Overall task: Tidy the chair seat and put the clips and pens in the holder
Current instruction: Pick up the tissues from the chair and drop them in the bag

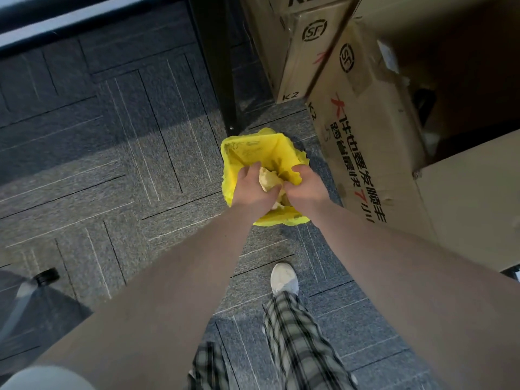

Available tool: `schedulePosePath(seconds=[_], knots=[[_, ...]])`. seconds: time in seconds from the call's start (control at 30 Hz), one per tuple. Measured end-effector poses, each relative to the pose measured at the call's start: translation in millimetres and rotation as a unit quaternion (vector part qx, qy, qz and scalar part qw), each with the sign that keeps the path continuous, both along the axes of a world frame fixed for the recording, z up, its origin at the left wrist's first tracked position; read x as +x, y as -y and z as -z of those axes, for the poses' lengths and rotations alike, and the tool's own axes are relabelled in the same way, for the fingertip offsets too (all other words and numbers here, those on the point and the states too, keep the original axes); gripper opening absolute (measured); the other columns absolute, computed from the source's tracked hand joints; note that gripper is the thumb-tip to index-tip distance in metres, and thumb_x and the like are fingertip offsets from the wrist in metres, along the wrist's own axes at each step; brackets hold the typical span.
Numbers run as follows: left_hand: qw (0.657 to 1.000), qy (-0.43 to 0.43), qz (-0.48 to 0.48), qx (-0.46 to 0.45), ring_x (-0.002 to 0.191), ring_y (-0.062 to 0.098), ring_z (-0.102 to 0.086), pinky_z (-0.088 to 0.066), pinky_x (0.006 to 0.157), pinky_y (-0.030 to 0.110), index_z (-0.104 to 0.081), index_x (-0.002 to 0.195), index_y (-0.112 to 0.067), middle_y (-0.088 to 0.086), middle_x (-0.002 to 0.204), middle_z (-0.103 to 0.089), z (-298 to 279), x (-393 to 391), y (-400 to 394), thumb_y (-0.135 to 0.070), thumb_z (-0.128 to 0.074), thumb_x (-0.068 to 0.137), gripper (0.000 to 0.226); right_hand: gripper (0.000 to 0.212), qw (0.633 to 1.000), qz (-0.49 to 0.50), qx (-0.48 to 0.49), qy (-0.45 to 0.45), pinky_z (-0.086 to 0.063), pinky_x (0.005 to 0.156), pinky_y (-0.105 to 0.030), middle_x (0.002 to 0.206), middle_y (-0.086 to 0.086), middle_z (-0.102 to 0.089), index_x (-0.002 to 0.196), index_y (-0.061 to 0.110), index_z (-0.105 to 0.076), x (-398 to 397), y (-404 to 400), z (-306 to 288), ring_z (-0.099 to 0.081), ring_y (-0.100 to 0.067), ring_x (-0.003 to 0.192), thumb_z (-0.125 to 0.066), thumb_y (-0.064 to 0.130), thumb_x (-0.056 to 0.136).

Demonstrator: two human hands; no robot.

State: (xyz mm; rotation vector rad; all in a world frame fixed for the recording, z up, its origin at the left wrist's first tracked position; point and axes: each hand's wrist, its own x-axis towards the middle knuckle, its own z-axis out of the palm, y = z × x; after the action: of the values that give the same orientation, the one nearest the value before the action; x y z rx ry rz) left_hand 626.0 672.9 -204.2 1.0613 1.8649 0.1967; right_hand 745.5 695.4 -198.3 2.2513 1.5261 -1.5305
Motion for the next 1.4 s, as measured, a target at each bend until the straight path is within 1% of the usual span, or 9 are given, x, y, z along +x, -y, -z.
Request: schedulePosePath(seconds=[0.2, 0.33, 0.43, 0.53, 0.7, 0.93, 1.1, 1.27, 1.4], knots=[[1.000, -0.007, 0.001, 0.011, 0.140, 0.027, -0.030, -0.031, 0.110, 0.035, -0.023, 0.148, -0.017, 0.007, 0.155, -0.023, -11, -12, -3, -0.033, -0.058, 0.090, 0.069, 0.052, 1.000, -0.029, -0.001, 0.009, -0.044, 0.087, -0.036, 0.139, -0.014, -0.045, 0.143, 0.017, -0.036, -4, 8, -12, -0.052, -0.034, 0.118, -0.049, 0.022, 0.092], [1.000, -0.001, 0.026, -0.013, 0.143, 0.028, -0.026, -0.029, 0.114, 0.037, -0.020, 0.149, -0.020, 0.008, 0.157, -0.019, -22, -29, 5, -0.035, -0.058, 0.090, 0.072, 0.054, 0.998, -0.055, 0.002, 0.022, -0.049, 0.089, -0.040, 0.138, -0.013, -0.045, 0.142, 0.020, -0.037, -13, 10, -28, -0.055, -0.035, 0.114, -0.052, 0.026, 0.091], [0.998, -0.005, 0.045, -0.041, 0.143, 0.029, -0.024, -0.033, 0.111, 0.039, -0.020, 0.149, -0.022, 0.007, 0.158, -0.017, -36, -53, 18, -0.038, -0.056, 0.090, 0.071, 0.055, 0.994, -0.100, 0.000, 0.039, -0.045, 0.093, -0.039, 0.141, -0.012, -0.040, 0.143, 0.021, -0.035, -27, 15, -47, -0.050, -0.035, 0.121, -0.053, 0.030, 0.092], [0.998, -0.002, 0.039, -0.044, 0.137, 0.030, -0.034, -0.038, 0.109, 0.039, -0.027, 0.146, -0.025, 0.007, 0.154, -0.024, -55, -78, 31, -0.036, -0.056, 0.089, 0.065, 0.055, 0.987, -0.153, -0.004, 0.055, -0.044, 0.095, -0.040, 0.142, -0.010, -0.038, 0.144, 0.021, -0.033, -43, 16, -64, -0.047, -0.034, 0.123, -0.052, 0.032, 0.093], [1.000, -0.012, 0.001, -0.025, 0.137, 0.032, -0.035, -0.034, 0.113, 0.041, -0.028, 0.146, -0.022, 0.009, 0.153, -0.024, -89, -151, 68, -0.034, -0.057, 0.089, 0.065, 0.056, 0.969, -0.232, 0.019, 0.082, -0.040, 0.105, -0.044, 0.143, -0.012, -0.040, 0.143, 0.020, -0.034, -110, 32, -98, -0.045, -0.034, 0.126, -0.054, 0.035, 0.092], [0.993, -0.046, -0.098, -0.040, 0.144, 0.033, -0.023, -0.026, 0.117, 0.044, -0.021, 0.149, -0.025, 0.007, 0.159, -0.010, -118, -282, 153, -0.042, -0.056, 0.089, 0.072, 0.060, 0.936, -0.347, 0.042, 0.044, -0.038, 0.106, -0.035, 0.145, -0.014, -0.040, 0.144, 0.018, -0.035, -263, 92, -126, -0.044, -0.030, 0.131, -0.057, 0.033, 0.090], [0.983, -0.072, -0.154, -0.066, 0.146, 0.033, -0.015, -0.019, 0.120, 0.041, -0.022, 0.149, -0.023, 0.009, 0.161, -0.002, -135, -376, 241, -0.047, -0.055, 0.088, 0.074, 0.062, 0.896, -0.441, 0.047, 0.015, -0.035, 0.109, -0.037, 0.150, -0.010, -0.035, 0.146, 0.021, -0.031, -377, 149, -148, -0.040, -0.027, 0.135, -0.057, 0.031, 0.091], [0.972, -0.094, -0.207, -0.060, 0.147, 0.032, -0.009, -0.017, 0.120, 0.041, -0.022, 0.149, -0.021, 0.012, 0.160, -0.005, -159, -464, 324, -0.048, -0.055, 0.088, 0.075, 0.063, 0.835, -0.546, 0.067, 0.010, -0.037, 0.110, -0.041, 0.152, -0.009, -0.035, 0.147, 0.022, -0.029, -483, 212, -167, -0.040, -0.028, 0.136, -0.057, 0.031, 0.090], [0.955, -0.114, -0.272, -0.033, 0.148, 0.027, -0.008, -0.021, 0.119, 0.042, -0.026, 0.148, -0.022, 0.011, 0.160, -0.009, -178, -528, 391, -0.045, -0.057, 0.087, 0.072, 0.062, 0.779, -0.620, 0.094, 0.021, -0.047, 0.098, -0.041, 0.151, -0.006, -0.034, 0.147, 0.027, -0.027, -564, 262, -183, -0.050, -0.028, 0.125, -0.055, 0.034, 0.092]])
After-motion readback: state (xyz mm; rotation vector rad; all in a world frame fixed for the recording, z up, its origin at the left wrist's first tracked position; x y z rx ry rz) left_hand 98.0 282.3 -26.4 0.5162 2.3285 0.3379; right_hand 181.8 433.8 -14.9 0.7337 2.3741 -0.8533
